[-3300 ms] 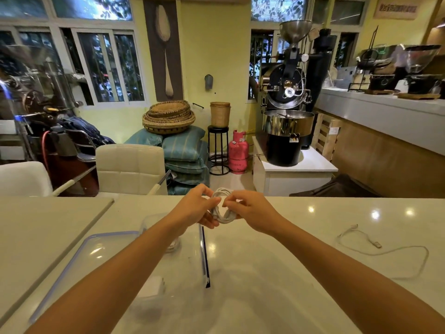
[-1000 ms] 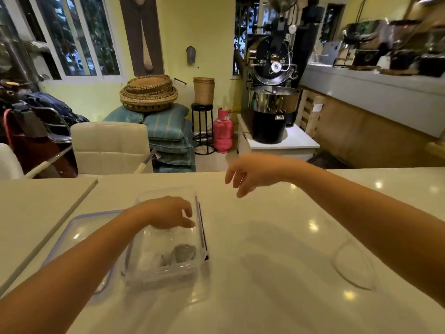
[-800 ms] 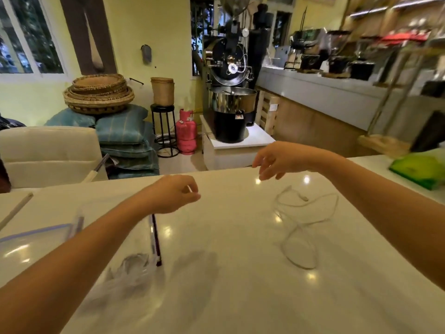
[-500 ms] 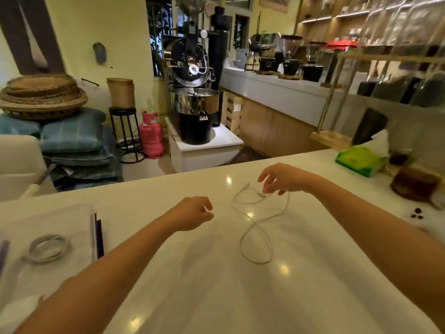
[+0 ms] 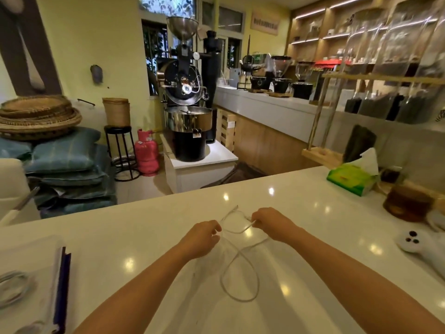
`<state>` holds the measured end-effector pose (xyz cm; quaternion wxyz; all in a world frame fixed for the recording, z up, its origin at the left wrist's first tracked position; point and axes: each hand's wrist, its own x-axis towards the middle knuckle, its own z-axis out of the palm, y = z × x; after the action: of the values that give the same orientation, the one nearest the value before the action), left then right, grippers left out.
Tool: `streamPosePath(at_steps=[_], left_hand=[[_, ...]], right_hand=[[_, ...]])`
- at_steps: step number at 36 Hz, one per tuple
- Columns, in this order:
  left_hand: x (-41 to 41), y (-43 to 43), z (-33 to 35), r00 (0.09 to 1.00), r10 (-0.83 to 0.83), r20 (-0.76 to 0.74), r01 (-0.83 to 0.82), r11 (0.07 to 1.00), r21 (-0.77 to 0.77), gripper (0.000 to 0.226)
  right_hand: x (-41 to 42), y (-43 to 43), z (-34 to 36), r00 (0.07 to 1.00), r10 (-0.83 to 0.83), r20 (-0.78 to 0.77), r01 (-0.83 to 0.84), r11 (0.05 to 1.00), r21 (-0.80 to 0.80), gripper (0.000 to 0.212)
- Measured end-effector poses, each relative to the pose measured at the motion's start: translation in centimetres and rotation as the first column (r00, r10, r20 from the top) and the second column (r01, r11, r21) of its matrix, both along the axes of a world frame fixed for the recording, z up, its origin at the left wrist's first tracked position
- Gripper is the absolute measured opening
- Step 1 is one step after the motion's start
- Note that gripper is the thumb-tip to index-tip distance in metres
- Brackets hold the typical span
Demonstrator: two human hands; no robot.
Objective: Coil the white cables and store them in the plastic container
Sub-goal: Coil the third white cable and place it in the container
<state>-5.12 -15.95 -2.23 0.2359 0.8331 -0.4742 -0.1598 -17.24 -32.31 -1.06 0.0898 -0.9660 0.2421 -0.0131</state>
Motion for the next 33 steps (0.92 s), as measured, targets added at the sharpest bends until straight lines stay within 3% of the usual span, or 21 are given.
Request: streamPosePath(at_steps=[10, 12, 17, 23, 27, 33], left_hand=[[0.7, -0.5, 4.2, 0.982, -0.173, -0.082, 0.156, 0.972, -0.175, 0.077], [0.3, -0.2, 5.6, 0.961, -0.236, -0.145, 0.204, 0.957, -0.207, 0.069], [-0.7, 1.3, 8.2, 0.857, -0.417, -0.303, 0.316, 0.890, -0.329, 0.015], [-1.5, 4.7, 11.6, 0.722, -0.485, -0.494, 0.178, 0.820, -0.545, 0.020], [-1.8, 7.1, 13.5, 0.553, -0.581, -0.597, 0.146, 0.773, -0.617, 0.025], [-2.6, 9.3, 15.6, 0.388, -0.692, -0.609, 0.156, 0.701, -0.696, 0.016]], right_hand=[[-1.2, 0.8, 8.3, 0.911, 0.109, 0.398, -0.218, 0.946, 0.240, 0.014], [-1.4, 1.1, 10.1, 0.880, 0.113, 0.462, -0.260, 0.928, 0.267, 0.016], [-1.2, 0.9, 13.4, 0.784, 0.074, 0.616, -0.351, 0.872, 0.341, 0.026], [0.4, 0.0, 14.8, 0.730, -0.062, 0.681, -0.357, 0.815, 0.456, 0.023], [2.5, -0.4, 14.4, 0.721, -0.137, 0.679, -0.269, 0.848, 0.457, 0.028], [6.2, 3.2, 13.5, 0.762, -0.072, 0.644, -0.248, 0.886, 0.393, 0.037]])
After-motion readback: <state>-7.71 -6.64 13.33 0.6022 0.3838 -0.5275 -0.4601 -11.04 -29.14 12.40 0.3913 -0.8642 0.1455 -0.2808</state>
